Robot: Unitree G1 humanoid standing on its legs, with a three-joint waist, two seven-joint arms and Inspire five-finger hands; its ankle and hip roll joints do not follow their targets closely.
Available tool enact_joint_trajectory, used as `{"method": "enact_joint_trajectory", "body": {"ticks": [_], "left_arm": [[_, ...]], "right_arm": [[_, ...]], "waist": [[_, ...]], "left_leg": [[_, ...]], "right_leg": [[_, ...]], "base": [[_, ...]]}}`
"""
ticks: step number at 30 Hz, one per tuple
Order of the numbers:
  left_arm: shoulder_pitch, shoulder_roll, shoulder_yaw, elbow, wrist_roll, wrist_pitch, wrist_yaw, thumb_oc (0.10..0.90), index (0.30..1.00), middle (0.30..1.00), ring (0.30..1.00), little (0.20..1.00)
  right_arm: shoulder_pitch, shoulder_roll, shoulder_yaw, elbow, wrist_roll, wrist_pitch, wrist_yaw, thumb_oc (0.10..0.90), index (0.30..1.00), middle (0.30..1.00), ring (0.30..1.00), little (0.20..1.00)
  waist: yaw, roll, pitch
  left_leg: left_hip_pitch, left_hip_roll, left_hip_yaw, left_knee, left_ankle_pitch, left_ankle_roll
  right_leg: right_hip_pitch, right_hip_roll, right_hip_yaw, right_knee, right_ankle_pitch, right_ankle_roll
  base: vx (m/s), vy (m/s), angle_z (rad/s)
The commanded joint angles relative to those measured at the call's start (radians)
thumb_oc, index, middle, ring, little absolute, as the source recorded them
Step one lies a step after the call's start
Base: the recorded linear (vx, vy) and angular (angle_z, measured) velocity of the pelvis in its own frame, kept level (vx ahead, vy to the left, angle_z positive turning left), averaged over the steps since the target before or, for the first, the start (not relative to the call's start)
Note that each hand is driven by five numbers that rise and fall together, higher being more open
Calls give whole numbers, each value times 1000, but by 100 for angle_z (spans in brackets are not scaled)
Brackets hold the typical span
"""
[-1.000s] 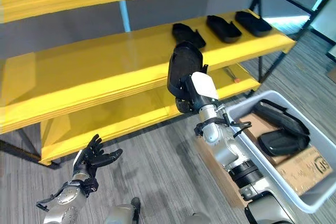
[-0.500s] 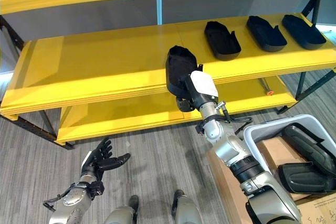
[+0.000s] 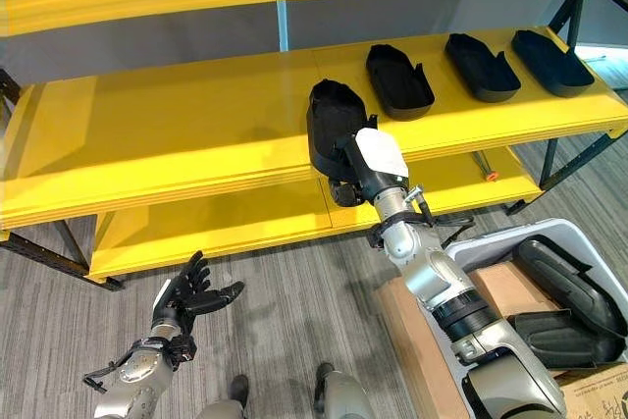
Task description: Move parts from the plastic box to the shelf.
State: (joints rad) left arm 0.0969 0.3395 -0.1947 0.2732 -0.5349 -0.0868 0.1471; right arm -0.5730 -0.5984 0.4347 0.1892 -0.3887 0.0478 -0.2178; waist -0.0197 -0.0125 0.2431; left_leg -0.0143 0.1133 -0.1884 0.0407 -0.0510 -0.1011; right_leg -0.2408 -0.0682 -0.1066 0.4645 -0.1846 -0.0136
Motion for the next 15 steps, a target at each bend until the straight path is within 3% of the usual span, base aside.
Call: {"method": "enact_joint_trajectory", "body": {"ticks": [1,3,4,5,6,8,9,11,14,15], "left_arm": [[-2,43,7,-88,17,-72,-2,900,1000,1000,1000,1000],[1,42,15,-89,9,-74,-3,900,1000,1000,1000,1000],[1,42,15,-89,9,-74,-3,900,1000,1000,1000,1000],[0,50,9,-102,2,-74,-15,900,1000,1000,1000,1000],[0,54,8,-105,-2,-69,-16,900,1000,1000,1000,1000],[2,56,6,-108,-3,-65,-21,900,1000,1000,1000,1000],[2,57,3,-105,1,-60,-26,900,1000,1000,1000,1000],[-7,57,-8,-96,18,-59,-33,900,1000,1000,1000,1000],[-26,56,-29,-86,41,-58,-36,900,1000,1000,1000,1000],[-27,55,-29,-85,40,-58,-33,900,1000,1000,1000,1000]], "right_arm": [[-160,-17,-39,-101,8,-104,-70,400,300,300,300,300],[-160,-25,-39,-111,17,-109,-71,400,300,300,300,300],[-159,-25,-39,-112,17,-109,-70,400,300,300,300,300],[-157,-48,-51,-117,24,-106,-81,400,300,300,300,300],[-152,-52,-58,-123,25,-104,-88,400,300,300,300,300],[-129,-63,-72,-130,23,-102,-96,400,300,300,300,300],[-107,-73,-87,-135,25,-98,-98,400,300,300,300,300],[-81,-85,-107,-139,21,-92,-100,400,300,300,300,300],[-48,-98,-133,-148,19,-86,-110,400,300,300,300,300],[-43,-95,-131,-150,13,-82,-109,400,300,300,300,300]], "waist": [[15,-22,-136],[25,-36,-129],[23,-33,-130],[44,-64,-84],[48,-71,-69],[42,-70,-59],[40,-63,-62],[31,-40,-63],[30,-9,-57],[32,1,-56]], "left_leg": [[135,43,38,118,-2,19],[60,38,63,256,122,0],[59,42,61,263,112,1],[-66,9,82,448,174,6],[-105,6,106,488,154,19],[-150,80,193,423,162,8],[-150,129,236,330,181,-6],[-150,177,283,160,222,-29],[-167,210,322,-4,322,-66],[-152,205,301,-26,315,-63]], "right_leg": [[4,14,49,-203,136,89],[47,13,34,-246,142,68],[50,16,31,-246,135,69],[97,0,24,-291,144,40],[106,-6,16,-303,145,38],[124,-15,-9,-312,134,40],[140,-16,-22,-319,123,45],[152,-11,-43,-316,104,53],[169,-1,-57,-298,76,59],[174,2,-48,-293,72,64]], "base": [[56,-198,17],[40,-187,12],[2,-276,22],[-36,-253,41],[-43,-314,41],[45,-125,19],[94,-32,54],[102,44,74],[92,65,39],[88,103,6]]}}
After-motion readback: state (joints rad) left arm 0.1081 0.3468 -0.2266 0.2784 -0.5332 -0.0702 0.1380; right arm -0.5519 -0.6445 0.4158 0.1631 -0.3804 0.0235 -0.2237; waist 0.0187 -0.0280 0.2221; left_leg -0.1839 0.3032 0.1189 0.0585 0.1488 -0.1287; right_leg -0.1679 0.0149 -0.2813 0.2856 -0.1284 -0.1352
